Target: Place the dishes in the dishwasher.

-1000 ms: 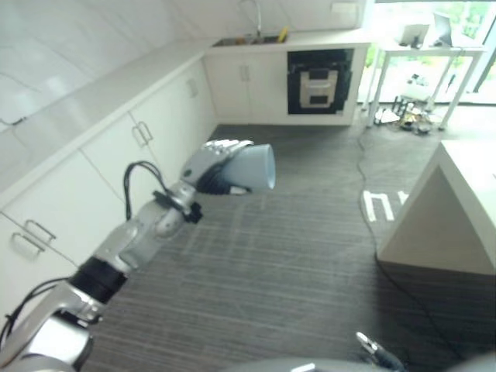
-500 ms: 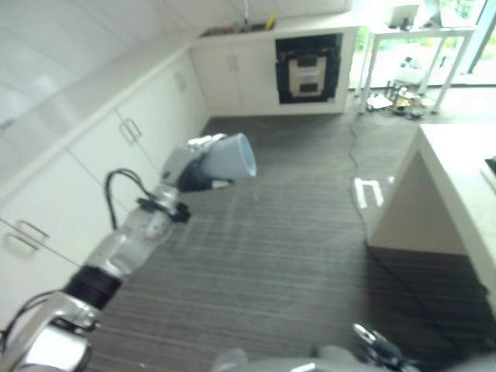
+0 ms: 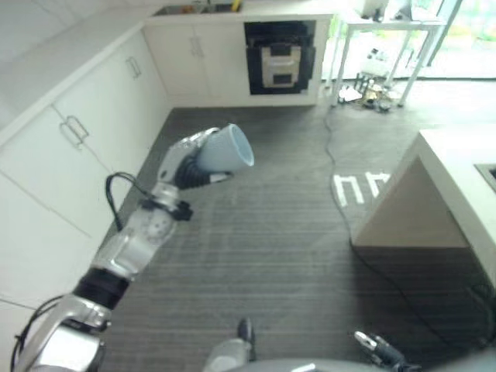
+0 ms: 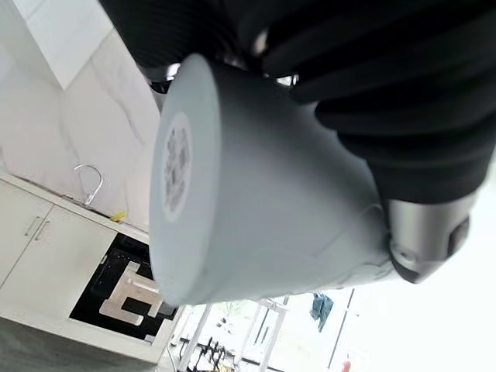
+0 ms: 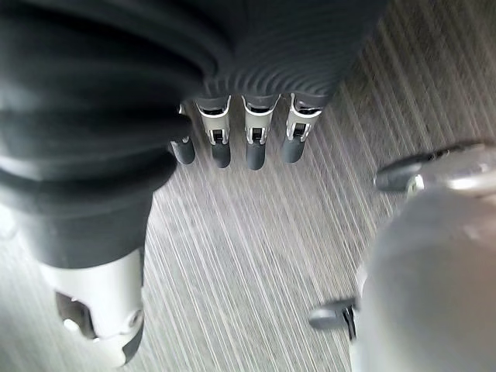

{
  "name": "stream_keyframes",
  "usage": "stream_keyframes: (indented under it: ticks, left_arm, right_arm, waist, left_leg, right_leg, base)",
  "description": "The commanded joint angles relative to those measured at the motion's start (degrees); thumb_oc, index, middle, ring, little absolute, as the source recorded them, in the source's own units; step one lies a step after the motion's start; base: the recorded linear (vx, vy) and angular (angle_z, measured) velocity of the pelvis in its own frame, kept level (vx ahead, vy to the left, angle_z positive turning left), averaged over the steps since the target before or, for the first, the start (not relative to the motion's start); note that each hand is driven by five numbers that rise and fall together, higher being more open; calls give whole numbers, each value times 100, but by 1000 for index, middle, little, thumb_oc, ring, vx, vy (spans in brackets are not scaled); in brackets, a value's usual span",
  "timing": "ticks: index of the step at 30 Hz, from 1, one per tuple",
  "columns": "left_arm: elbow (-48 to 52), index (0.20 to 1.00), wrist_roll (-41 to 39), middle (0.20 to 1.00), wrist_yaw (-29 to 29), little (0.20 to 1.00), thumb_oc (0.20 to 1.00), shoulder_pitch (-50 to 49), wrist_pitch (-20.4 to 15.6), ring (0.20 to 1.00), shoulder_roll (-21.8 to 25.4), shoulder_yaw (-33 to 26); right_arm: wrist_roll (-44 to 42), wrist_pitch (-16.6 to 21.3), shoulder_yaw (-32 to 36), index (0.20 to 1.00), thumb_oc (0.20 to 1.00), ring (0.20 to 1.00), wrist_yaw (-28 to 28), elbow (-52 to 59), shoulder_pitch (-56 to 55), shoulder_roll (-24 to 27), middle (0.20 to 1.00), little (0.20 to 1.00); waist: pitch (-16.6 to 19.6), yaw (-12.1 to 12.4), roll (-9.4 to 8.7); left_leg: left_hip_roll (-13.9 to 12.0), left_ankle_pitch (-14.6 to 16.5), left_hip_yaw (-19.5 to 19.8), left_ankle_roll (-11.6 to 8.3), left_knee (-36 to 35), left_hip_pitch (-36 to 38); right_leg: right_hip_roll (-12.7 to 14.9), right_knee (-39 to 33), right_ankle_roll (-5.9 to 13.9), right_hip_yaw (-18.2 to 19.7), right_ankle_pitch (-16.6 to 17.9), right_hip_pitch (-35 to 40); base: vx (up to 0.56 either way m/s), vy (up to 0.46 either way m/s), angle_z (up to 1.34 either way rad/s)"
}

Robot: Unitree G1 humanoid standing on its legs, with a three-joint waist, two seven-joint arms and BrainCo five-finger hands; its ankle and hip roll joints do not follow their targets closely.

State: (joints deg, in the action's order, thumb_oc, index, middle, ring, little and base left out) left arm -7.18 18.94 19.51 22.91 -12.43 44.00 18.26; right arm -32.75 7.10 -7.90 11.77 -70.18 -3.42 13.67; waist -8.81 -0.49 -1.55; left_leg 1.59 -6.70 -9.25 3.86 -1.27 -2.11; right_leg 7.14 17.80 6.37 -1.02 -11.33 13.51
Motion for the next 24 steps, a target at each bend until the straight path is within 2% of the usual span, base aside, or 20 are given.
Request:
stream_keyframes:
  ticks: [1, 3, 4, 6, 7, 8, 10, 11, 13, 14, 15, 16, 17, 18, 19, 20, 21, 22, 23, 24]
  left_arm:
    - [146, 200, -127, 200, 173, 200, 200, 574, -186, 200, 240, 118]
    - [175, 200, -139, 200, 143, 200, 200, 665, -141, 200, 292, 216]
    - [258, 200, -155, 200, 77, 200, 200, 680, 31, 200, 316, 268]
    - [291, 200, -165, 200, 99, 200, 200, 627, 84, 200, 328, 285]
    - [302, 200, -172, 200, 82, 200, 200, 608, 67, 200, 338, 286]
    - [316, 200, -165, 200, 38, 200, 200, 631, 63, 200, 359, 279]
    - [325, 200, -122, 200, -16, 200, 200, 695, 80, 200, 363, 289]
    - [326, 200, -107, 200, -61, 200, 200, 759, 59, 200, 372, 300]
    - [361, 200, -81, 200, -124, 200, 200, 726, -77, 200, 385, 289]
    - [396, 200, -67, 200, -162, 200, 200, 675, -141, 200, 390, 256]
    - [531, 200, -13, 200, -271, 200, 200, 510, -231, 200, 398, 187]
    - [597, 200, -5, 200, -312, 200, 200, 470, -182, 200, 369, 189]
    - [650, 200, -10, 200, -363, 200, 200, 443, -129, 200, 337, 189]
    - [706, 200, -9, 200, -361, 200, 200, 374, -60, 200, 303, 203]
    - [757, 200, -3, 200, -358, 200, 200, 332, -12, 200, 287, 191]
    - [829, 200, -3, 200, -358, 200, 200, 278, 39, 200, 280, 164]
    - [896, 200, 7, 200, -344, 200, 200, 227, 75, 200, 274, 129]
    - [1094, 200, -21, 200, -376, 200, 200, 96, 180, 200, 272, 7]
    - [1152, 200, -29, 200, -406, 200, 200, 15, 205, 200, 251, -82]
    - [1152, 200, -25, 200, -412, 200, 200, 4, 206, 200, 244, -101]
  right_arm:
    - [-218, 159, -5, 1000, 1000, 1000, -182, 161, -40, 34, 1000, 1000]
    - [-243, 153, -52, 1000, 1000, 1000, -236, 213, -75, -32, 1000, 1000]
    - [-204, 146, -81, 1000, 1000, 1000, -215, 235, -95, -54, 1000, 1000]
    - [-158, 179, -100, 1000, 1000, 1000, -193, 220, -75, -46, 1000, 1000]
    - [-187, 192, -106, 1000, 1000, 1000, -186, 223, -50, -21, 1000, 1000]
    - [-213, 196, -78, 1000, 1000, 1000, -151, 255, -61, 13, 1000, 1000]
    - [-269, 210, -30, 1000, 1000, 1000, -47, 262, -74, 77, 1000, 1000]
    - [-310, 249, 37, 1000, 1000, 1000, 63, 230, -82, 113, 1000, 1000]
    - [-330, 265, 181, 1000, 1000, 1000, 133, 174, -70, 116, 1000, 1000]
    - [-339, 262, 218, 1000, 1000, 1000, 124, 163, -69, 102, 1000, 1000]
    - [-391, 229, 233, 1000, 1000, 1000, 105, 140, -49, 89, 1000, 1000]
    - [-422, 213, 211, 1000, 1000, 1000, 92, 124, -29, 92, 1000, 1000]
    - [-465, 196, 188, 1000, 1000, 1000, 64, 118, -16, 97, 1000, 1000]
    - [-516, 151, 147, 1000, 1000, 1000, 14, 93, 27, 129, 1000, 1000]
    - [-500, 123, 119, 1000, 1000, 1000, 4, 92, 47, 158, 1000, 1000]
    - [-428, 88, 87, 1000, 1000, 1000, 0, 107, 71, 200, 1000, 1000]
    - [-376, 63, 40, 1000, 1000, 1000, 1, 127, 102, 257, 1000, 1000]
    - [-369, 68, 7, 1000, 1000, 1000, 27, 154, 138, 378, 1000, 1000]
    - [-353, 70, 14, 1000, 1000, 1000, 37, 166, 140, 434, 1000, 1000]
    - [-350, 76, 17, 1000, 1000, 1000, 45, 163, 138, 444, 1000, 1000]
  waist:
    - [480, -139, 263]
    - [498, -109, 252]
    - [481, -71, 335]
    - [419, -147, 377]
    - [329, -253, 381]
    - [233, -347, 355]
    - [118, -475, 255]
    - [8, -606, 198]
    - [-53, -695, 141]
    - [-51, -697, 136]
    - [43, -670, 89]
    - [108, -671, 80]
    - [156, -683, 81]
    - [268, -713, 117]
    - [325, -720, 149]
    - [388, -728, 197]
    - [443, -730, 244]
    - [455, -639, 206]
    - [407, -572, 180]
    - [403, -564, 134]
  left_leg:
    - [-46, 371, 149, -67, 42, -231]
    - [99, 461, 159, 67, -10, -158]
    - [139, 550, 140, 157, -62, 14]
    - [155, 596, 153, 170, -86, 167]
    - [206, 636, 244, 155, -103, 336]
    - [239, 708, 327, 146, -122, 497]
    - [311, 900, 405, 149, -131, 722]
    - [341, 1123, 525, 151, -127, 954]
    - [342, 1450, 663, 142, -64, 1252]
    - [330, 1542, 673, 136, -24, 1325]
    - [337, 1768, 549, 144, 142, 1445]
    - [330, 1829, 509, 135, 223, 1491]
    - [316, 1889, 491, 121, 307, 1531]
    - [240, 2037, 451, 44, 576, 1630]
    - [184, 2003, 436, -23, 758, 1650]
    - [86, 1805, 415, -139, 1075, 1644]
    - [-63, 1426, 365, -318, 1560, 1588]
    - [-144, 680, 402, -623, 3287, 1014]
    - [-194, 492, 471, -675, 4196, 541]
    - [-204, 432, 464, -660, 4364, 359]
  right_leg:
    - [-441, 993, 213, -343, 855, -728]
    - [-516, 1847, 412, -382, 1307, -989]
    - [-395, 2747, 391, -587, 1592, -1506]
    - [-559, 2693, 321, -590, 1481, -1892]
    - [-693, 2222, 243, -610, 1337, -2177]
    - [-634, 1659, 208, -685, 1368, -2336]
    - [-459, 725, 203, -707, 1578, -2615]
    - [-335, -64, 261, -687, 1798, -2688]
    - [-142, -874, 369, -583, 2104, -2818]
    - [-107, -1014, 392, -598, 2140, -2794]
    - [-41, -1131, 421, -705, 2113, -2583]
    - [-52, -1122, 391, -712, 2057, -2506]
    - [-73, -1093, 354, -693, 2005, -2468]
    - [-155, -926, 219, -669, 1802, -2415]
    - [-231, -881, 127, -666, 1676, -2366]
    - [-328, -870, 13, -671, 1545, -2297]
    - [-429, -889, -123, -713, 1421, -2192]
    - [-518, -945, -411, -757, 1207, -1903]
    - [-562, -953, -550, -725, 1102, -1704]
    - [-535, -977, -579, -710, 1104, -1661]
  base:
    - [142, 174, 66]
    - [231, 222, 74]
    - [264, 210, 37]
    - [267, 80, -21]
    - [339, -44, -52]
    - [317, -94, -21]
    - [301, -141, 47]
    - [430, -227, 66]
    - [450, -232, 64]
    - [521, -271, 59]
    - [489, -279, 46]
    - [497, -309, 29]
    - [432, -284, 19]
    - [424, -274, 13]
    - [431, -283, 4]
    - [347, -283, -17]
    - [467, -479, -38]
    - [487, -507, -36]
    - [366, -401, -26]
    - [381, -238, -32]
